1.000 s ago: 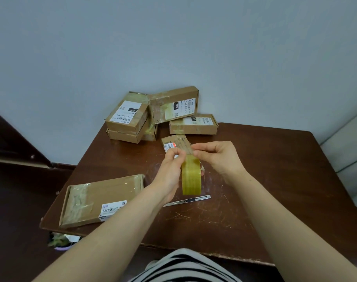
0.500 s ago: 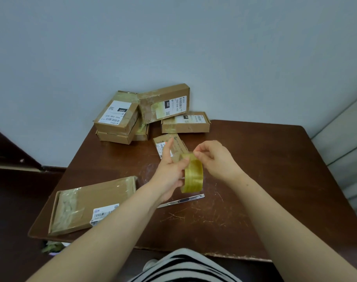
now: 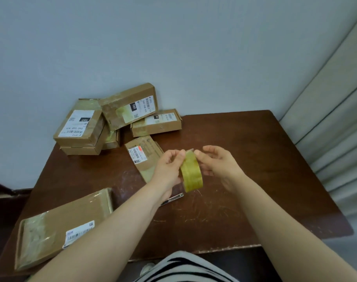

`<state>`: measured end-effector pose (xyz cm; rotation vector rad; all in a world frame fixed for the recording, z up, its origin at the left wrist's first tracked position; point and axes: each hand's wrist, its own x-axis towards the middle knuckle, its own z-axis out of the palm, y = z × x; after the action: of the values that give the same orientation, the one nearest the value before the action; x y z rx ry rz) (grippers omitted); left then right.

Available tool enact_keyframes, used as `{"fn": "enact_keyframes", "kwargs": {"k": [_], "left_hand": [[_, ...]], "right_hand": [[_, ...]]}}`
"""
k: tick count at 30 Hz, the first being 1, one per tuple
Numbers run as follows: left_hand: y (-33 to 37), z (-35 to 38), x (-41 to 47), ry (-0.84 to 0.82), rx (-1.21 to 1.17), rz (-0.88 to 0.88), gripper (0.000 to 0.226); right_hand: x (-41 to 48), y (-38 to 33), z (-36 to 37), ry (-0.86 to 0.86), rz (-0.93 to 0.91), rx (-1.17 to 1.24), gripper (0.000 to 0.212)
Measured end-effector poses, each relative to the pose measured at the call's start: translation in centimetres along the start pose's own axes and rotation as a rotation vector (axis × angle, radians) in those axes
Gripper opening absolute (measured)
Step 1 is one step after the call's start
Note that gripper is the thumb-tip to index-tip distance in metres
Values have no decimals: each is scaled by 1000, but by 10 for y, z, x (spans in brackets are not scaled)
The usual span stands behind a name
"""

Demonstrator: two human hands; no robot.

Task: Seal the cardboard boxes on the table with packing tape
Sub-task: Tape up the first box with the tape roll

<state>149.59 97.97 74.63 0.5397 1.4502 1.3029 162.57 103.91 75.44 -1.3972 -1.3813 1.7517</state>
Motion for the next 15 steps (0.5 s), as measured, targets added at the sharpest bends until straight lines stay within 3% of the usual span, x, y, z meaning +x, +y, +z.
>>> {"fn": "enact_keyframes", "kwargs": {"k": [3,5,8,10,12,15], "left_hand": [[-5,19,8,-75,82,-15,13],[-9,31,13,-89,178,0,12],[-14,38,24,-76,477,122,9],[-16,33,29,-65,531,89,11],[-19,22,31,-32,480,10,29],[-28,2,29,95,443,-50,38]], "right_hand": [[-5,12,-12,-158,64,-161,33],[-5,20,-22,-140,28,-136,21],[5,31,-37,-16,-34,-177,25],[17,42,-49,103,-47,-440,37],[28,55,-60,140,-7,-743,51],[37,76,-63,80,-20,-1151,39]]}}
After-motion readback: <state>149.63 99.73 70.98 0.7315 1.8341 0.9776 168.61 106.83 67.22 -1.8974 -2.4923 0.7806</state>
